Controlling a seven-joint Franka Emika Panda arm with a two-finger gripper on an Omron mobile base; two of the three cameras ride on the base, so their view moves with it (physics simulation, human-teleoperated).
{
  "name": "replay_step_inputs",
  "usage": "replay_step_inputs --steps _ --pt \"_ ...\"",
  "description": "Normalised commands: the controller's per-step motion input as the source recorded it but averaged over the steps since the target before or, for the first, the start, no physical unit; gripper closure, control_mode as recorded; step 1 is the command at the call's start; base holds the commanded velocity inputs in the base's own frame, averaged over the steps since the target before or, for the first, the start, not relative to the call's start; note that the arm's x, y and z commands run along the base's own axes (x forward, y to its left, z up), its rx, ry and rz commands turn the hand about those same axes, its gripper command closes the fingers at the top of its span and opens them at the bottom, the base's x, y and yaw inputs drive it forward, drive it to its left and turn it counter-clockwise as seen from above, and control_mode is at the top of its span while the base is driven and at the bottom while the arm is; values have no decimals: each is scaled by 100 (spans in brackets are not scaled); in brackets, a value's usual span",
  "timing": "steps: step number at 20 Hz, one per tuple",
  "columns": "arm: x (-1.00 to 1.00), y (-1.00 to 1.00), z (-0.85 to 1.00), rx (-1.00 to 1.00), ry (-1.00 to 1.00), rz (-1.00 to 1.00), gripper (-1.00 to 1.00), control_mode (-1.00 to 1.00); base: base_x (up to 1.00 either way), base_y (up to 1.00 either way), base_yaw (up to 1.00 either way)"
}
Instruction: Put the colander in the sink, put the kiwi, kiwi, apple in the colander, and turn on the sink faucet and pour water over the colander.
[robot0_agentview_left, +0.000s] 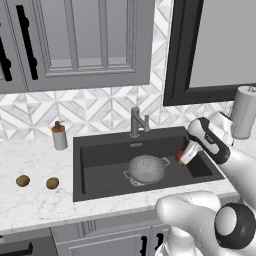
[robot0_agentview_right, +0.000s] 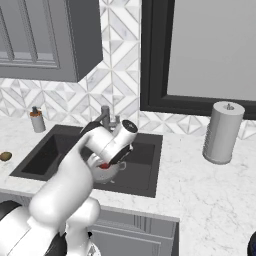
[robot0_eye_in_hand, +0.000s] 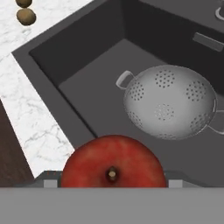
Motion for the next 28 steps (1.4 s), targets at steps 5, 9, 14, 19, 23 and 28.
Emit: replay_step_inputs --steps 5,9,14,19,23,28 --pt "37 16 -23 -2 -5 7 100 -100 0 0 0" --pt "39 18 -36 -3 -5 8 100 -100 0 0 0" --pt "34 8 -39 -1 -8 9 100 -100 0 0 0" --pt "30 0 -45 0 -9 11 100 -100 0 0 0" --pt "18 9 -41 0 -13 11 100 -100 0 0 0" --pt "24 7 -29 0 -14 10 100 -100 0 0 0"
